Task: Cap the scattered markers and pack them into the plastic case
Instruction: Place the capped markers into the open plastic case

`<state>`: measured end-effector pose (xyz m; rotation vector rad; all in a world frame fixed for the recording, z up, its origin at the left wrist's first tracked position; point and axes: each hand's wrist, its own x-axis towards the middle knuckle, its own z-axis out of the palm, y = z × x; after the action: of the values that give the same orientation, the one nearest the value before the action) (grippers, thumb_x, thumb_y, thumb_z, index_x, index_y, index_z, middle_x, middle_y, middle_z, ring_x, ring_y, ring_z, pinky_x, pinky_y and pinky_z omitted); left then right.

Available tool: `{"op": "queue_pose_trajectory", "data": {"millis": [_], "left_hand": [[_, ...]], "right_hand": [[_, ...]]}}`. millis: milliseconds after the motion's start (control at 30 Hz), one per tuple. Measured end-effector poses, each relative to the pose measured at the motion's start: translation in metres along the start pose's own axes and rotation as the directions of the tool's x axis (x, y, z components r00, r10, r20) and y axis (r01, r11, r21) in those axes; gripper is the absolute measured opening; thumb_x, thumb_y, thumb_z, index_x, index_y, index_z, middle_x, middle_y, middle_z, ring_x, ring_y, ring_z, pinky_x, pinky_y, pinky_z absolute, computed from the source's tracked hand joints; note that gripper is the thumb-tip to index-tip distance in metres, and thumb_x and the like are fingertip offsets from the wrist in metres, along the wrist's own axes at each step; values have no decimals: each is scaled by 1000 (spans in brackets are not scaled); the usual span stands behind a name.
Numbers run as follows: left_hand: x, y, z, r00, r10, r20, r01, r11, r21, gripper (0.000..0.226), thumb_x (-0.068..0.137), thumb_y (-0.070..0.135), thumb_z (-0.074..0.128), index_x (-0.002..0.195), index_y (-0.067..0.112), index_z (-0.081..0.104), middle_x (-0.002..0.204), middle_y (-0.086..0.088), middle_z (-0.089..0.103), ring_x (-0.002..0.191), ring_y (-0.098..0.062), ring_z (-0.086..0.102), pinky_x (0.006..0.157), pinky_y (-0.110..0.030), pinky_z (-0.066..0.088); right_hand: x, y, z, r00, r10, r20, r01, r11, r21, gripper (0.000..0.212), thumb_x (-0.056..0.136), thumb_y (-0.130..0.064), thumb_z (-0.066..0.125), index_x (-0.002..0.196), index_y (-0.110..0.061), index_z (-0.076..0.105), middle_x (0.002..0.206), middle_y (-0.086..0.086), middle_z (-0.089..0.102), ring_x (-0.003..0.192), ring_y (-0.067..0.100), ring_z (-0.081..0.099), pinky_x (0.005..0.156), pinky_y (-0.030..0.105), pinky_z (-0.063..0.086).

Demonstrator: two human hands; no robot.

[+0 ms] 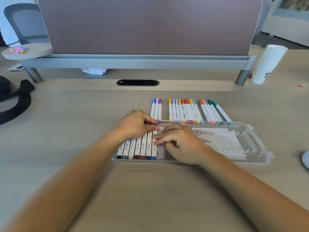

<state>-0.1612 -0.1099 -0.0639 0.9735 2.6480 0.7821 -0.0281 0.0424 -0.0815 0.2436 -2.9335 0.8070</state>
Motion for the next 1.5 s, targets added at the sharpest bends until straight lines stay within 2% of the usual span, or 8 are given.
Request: {"op": "queue_pose_trajectory", "data": {"millis": [300,667,800,933,1067,1200,1333,1500], "left_hand": [[-3,1,6,997,72,5,-73,990,118,21,93,42,62,92,30,79,73,16,56,82,-8,58,78,-26,47],[-21,-17,22,952,87,-295,-105,994,-44,18,75,58,53,88,51,63,74,23,64,69,1,61,67,-32,56],[-25,-14,21,956,19,-292,-38,998,-58,17,80,52,55,78,36,61,68,23,61,63,2,59,60,-26,53],[-27,-10,21,961,23,-277,-38,998,-52,21,88,36,62,72,24,60,60,13,59,56,0,53,51,-17,41],[-30,-7,19,967,47,-249,-49,999,-3,19,89,30,61,72,25,57,65,13,58,57,0,50,53,-16,37],[-32,-7,17,964,40,-264,-44,999,-11,13,86,26,62,75,19,59,67,11,59,60,2,50,52,-11,34],[-31,-10,18,962,59,-265,-74,996,-48,11,85,22,64,75,19,61,66,9,61,61,3,52,54,-9,38],[-25,-20,21,954,48,-297,-79,992,-96,9,78,41,57,74,34,56,63,17,58,59,-7,55,60,-34,54]], "right_hand": [[9,-5,-8,998,49,44,-50,998,39,31,97,-14,50,109,-29,75,113,-17,68,103,-6,51,87,11,40],[125,40,-38,962,200,-184,-237,949,-206,28,96,-27,45,107,-24,71,114,4,63,108,29,57,92,41,44],[165,37,-29,956,269,-117,-294,885,-362,27,95,-31,43,86,-21,66,111,8,61,106,34,52,84,40,37],[186,41,-22,934,348,-83,-351,846,-401,32,96,-38,44,99,-18,70,110,9,63,110,33,50,94,43,36],[193,40,-17,921,377,-101,-390,885,-255,28,92,-34,46,89,-22,71,98,4,68,102,31,55,91,43,35],[190,28,-23,923,370,-109,-350,922,166,10,90,-20,55,90,-21,64,92,2,69,81,20,60,68,27,44],[172,12,-44,894,426,-141,-268,760,593,17,91,-1,58,97,-16,65,89,7,67,60,13,61,50,25,46],[129,10,-67,876,468,-114,-202,571,796,11,87,0,70,91,-10,67,81,12,65,61,17,56,51,21,51]]}}
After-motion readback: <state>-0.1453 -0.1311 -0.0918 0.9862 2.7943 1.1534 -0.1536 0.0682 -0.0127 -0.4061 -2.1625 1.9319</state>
